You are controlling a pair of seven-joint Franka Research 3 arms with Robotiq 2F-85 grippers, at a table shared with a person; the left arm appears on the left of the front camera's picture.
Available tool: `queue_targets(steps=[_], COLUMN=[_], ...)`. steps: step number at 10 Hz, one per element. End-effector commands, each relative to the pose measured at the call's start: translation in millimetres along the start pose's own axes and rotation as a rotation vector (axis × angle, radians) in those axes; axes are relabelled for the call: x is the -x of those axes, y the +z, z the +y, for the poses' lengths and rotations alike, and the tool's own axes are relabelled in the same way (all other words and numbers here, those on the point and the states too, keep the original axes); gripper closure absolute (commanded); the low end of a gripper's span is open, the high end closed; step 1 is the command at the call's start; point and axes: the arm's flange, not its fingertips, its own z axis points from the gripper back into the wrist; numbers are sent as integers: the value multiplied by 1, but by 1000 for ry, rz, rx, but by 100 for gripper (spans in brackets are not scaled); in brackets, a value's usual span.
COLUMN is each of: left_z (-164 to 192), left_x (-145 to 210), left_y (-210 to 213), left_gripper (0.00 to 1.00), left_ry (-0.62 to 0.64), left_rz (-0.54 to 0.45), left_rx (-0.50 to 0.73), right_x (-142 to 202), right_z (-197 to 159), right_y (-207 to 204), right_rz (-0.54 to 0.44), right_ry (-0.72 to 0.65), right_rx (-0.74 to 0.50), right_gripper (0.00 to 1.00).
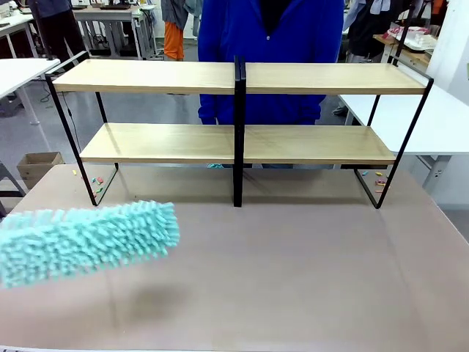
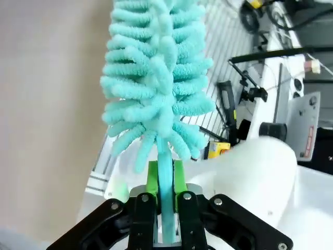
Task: Clean the shelves.
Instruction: Clean another randomly selected level of the Shelf with the Duster.
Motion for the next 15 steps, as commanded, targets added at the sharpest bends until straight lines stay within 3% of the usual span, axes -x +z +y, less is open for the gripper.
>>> queue_targets(steps=[1,4,6,9,10,11,12,15], left_z=[3,7,11,3,10,23,0,0], left_x=[39,84,110,139,148,151,137,137], left_y=[39,87,130,184,192,189,181,181], left_gripper=[87,87,87,87,87,87,87,87], left_ry=[-94,-22,-26,29,25,127,49,49], left_rz=[-195,-539,-641,-699,-647,-625,-667,-667], left_rx=[52,22,44,-23,13,3,-16,-16], right_x=[0,0,0,0,0,0,0,0], right_z=[0,0,0,0,0,0,0,0], right_y=[0,0,0,0,0,0,0,0], right_rz=[2,2,2,2,2,2,2,2], right_ry=[-2,-2,-2,-2,-2,-2,-2,-2], right_rx=[0,0,0,0,0,0,0,0], right_gripper=[0,0,0,0,0,0,0,0])
